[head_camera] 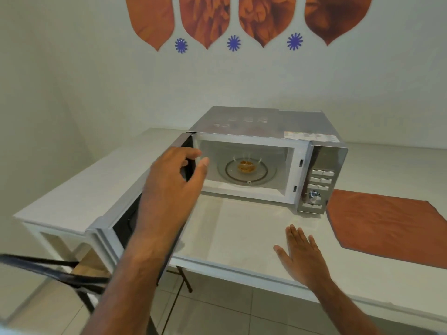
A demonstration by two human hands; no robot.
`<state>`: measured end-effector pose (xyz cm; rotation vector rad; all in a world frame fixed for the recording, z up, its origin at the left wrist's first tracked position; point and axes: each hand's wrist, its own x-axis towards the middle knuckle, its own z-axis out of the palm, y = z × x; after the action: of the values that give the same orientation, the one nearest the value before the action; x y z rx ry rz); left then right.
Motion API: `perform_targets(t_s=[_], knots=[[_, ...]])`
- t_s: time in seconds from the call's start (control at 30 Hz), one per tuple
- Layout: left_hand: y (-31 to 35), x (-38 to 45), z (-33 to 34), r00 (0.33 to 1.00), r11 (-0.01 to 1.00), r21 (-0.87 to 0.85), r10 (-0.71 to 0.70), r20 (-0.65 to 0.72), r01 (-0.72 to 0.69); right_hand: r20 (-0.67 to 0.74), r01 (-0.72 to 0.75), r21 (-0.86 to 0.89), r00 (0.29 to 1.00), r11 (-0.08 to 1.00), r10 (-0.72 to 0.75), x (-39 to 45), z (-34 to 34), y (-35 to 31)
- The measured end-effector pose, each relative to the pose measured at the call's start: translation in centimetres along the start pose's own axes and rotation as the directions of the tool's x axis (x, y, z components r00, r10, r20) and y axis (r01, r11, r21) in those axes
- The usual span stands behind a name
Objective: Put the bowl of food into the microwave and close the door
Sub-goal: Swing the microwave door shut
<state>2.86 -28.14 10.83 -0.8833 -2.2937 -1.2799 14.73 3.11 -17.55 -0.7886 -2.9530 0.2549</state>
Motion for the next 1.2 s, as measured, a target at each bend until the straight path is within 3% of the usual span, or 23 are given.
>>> perform_targets(t_s=[0.1,0.33,0.47,0.63,0.8,1.2], knots=[[-0.7,-0.7,-4.2,0.997,0.995,0.103,0.019,-0.069,-0.012,-0.011,0.001,-0.014,1.000,1.000,-0.001,0.2,0.1,-0.1],[-5.8,-1.7,-9.4,0.973,0.979,0.081,-0.176,-0.148,0.189,-0.013,0.006,-0.023,1.000,1.000,-0.006,0.4,0.3,0.2],[-9.9,-1.9,-9.4,0.935,0.939,-0.141,-0.332,-0.128,0.314,-0.005,0.000,-0.028,1.000,1.000,0.000,0.4,0.4,0.4],[-12.2,-2.4,-8.5,0.893,0.813,-0.432,-0.448,-0.036,0.390,0.000,0.003,-0.023,1.000,1.000,-0.003,0.3,0.3,0.3],[-11.9,-3.5,-7.0,0.885,0.771,-0.487,-0.465,0.012,0.411,0.007,-0.002,-0.010,1.000,1.000,0.002,0.0,-0.2,-0.2],[-7.8,-6.5,-1.0,0.932,0.761,-0.555,-0.353,0.078,0.334,0.013,-0.007,0.025,1.000,1.000,0.007,-0.3,-0.6,-0.6]])
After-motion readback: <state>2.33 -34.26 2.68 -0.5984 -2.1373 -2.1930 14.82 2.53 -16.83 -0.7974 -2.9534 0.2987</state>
